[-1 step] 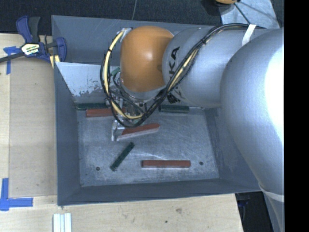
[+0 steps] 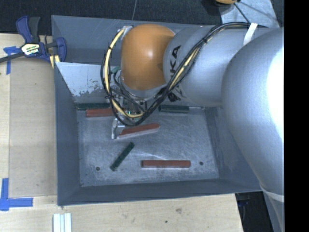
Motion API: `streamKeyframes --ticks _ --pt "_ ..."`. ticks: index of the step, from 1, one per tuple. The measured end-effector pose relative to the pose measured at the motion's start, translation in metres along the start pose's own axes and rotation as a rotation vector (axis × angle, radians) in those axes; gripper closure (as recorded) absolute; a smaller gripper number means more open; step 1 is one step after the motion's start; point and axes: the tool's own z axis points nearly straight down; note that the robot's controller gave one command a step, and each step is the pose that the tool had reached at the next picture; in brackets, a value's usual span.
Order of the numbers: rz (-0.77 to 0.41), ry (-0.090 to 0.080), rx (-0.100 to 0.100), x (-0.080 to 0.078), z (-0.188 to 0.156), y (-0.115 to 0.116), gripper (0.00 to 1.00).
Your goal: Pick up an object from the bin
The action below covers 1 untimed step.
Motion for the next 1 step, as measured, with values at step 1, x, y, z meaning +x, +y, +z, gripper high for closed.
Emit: streamKeyframes --ticks 1 --pt "-0.033 -0.008 -0.002 0.0363 0.0435 -0.0342 0.00"
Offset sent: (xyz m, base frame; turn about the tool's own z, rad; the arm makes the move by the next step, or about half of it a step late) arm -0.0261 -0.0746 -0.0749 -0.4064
